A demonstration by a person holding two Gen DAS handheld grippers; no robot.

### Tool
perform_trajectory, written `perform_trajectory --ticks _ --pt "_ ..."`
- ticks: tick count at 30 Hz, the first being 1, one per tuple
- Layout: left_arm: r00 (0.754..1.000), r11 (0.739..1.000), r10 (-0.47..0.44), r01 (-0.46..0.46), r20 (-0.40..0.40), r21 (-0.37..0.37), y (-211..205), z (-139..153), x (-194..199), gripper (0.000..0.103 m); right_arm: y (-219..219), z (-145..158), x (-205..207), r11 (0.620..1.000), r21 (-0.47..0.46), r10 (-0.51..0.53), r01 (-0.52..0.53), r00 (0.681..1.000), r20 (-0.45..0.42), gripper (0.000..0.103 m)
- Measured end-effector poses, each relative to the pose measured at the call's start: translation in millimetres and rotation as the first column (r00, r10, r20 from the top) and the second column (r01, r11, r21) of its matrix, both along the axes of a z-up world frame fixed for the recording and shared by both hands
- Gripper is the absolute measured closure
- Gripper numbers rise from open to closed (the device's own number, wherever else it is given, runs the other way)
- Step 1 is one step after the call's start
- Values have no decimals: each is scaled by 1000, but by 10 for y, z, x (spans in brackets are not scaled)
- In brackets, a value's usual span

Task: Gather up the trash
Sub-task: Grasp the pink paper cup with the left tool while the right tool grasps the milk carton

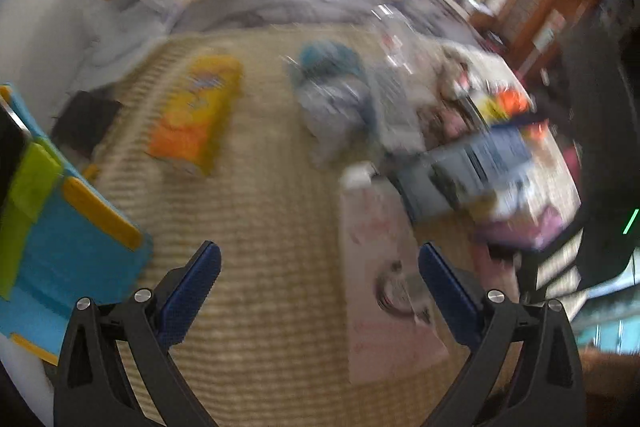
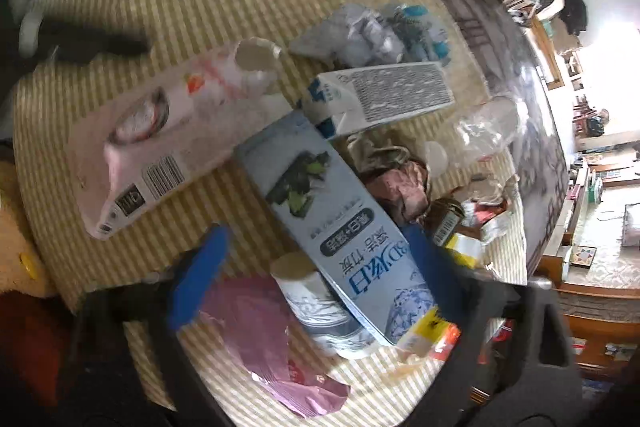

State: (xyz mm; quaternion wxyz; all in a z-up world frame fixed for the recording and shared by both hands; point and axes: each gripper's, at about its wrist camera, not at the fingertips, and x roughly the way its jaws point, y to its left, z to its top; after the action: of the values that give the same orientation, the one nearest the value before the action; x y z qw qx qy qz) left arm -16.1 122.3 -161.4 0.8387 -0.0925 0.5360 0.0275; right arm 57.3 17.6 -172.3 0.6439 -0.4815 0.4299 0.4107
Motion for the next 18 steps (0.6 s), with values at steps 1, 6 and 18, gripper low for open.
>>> perform_trajectory --ticks 1,6,18 --pt "999 999 -34 34 -29 -6 -101 -77 9 8 -46 78 79 998 44 -45 46 999 -25 14" --pt "990 998 -60 56 -127 -36 -318 -474 112 12 -313 403 344 957 195 -202 216 975 -89 14" --pt "990 983 133 -126 44 -135 163 42 -36 60 -147 127 271 993 48 -103 107 991 -89 14"
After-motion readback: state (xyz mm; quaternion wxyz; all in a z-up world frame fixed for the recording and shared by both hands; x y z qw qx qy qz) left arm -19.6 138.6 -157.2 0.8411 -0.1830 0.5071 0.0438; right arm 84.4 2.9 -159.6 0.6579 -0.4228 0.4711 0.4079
